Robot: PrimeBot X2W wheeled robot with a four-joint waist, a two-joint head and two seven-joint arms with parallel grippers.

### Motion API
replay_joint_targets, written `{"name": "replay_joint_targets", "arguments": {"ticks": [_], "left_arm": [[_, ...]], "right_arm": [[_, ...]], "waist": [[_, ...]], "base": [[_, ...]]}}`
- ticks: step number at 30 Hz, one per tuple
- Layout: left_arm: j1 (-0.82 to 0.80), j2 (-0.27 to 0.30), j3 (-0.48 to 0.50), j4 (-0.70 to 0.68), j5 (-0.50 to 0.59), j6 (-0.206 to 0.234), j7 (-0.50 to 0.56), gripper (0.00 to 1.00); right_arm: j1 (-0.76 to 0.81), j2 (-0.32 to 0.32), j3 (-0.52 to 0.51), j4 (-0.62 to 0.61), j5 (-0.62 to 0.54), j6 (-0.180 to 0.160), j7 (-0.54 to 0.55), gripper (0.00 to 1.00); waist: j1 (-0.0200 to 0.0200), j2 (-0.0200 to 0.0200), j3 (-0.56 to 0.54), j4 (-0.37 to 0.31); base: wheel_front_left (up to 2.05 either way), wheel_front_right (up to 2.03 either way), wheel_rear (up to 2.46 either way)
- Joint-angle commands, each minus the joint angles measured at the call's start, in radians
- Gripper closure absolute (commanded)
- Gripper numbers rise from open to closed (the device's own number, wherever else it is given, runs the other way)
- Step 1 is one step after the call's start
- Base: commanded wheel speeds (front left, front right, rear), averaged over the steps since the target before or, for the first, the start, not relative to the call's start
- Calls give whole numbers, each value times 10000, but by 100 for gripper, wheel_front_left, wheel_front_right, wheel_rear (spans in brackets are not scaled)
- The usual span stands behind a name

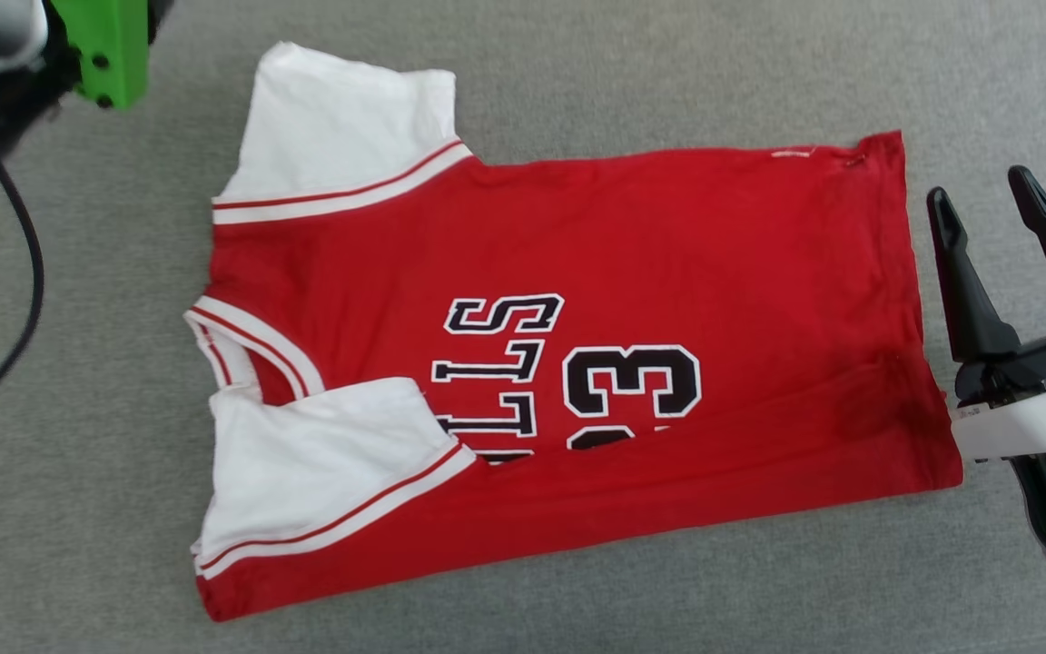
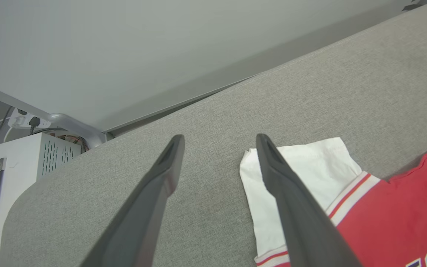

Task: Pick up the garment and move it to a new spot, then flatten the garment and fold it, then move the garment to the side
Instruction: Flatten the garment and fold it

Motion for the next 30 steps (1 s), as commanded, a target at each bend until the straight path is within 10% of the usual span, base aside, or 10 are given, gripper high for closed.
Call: {"name": "replay_joint_targets", "arguments": {"ticks": [1, 6, 18, 19, 20, 30], "left_arm": [[-376, -127, -81, 277, -284, -117, 535, 0], [-1152, -374, -568, 1007, -794, -379, 2622, 0], [-1187, -608, -1729, 2089, -632, -543, 3775, 0], [-1140, -597, -1775, 2101, -666, -549, 3777, 63], [-1067, -582, -1828, 2087, -741, -557, 3660, 100], [-818, -513, -2172, 1076, -762, -569, 1679, 100]], "right_arm": [[-226, -19, 69, -106, -23, -7, 43, 0], [-513, -118, 160, -106, 115, -7, 42, 0], [-1003, -403, 570, 253, 330, -7, -101, 0], [-1015, -425, 584, 284, 358, -7, -107, 0], [-1072, -540, 574, 331, 426, -7, -123, 0], [-2231, -2113, 659, 505, 1100, -7, 1289, 0]], "waist": [[-1, -1, 1011, -682], [-1, -1, 1526, -854], [-1, -1, 1749, -935], [-1, -1, 1712, -920], [-1, -1, 1591, -857], [-1, -1, 377, -172]], "base": [[0, 0, 0], [0, 0, 0], [0, 0, 0], [0, 0, 0], [0, 0, 0], [0, 0, 0]]}}
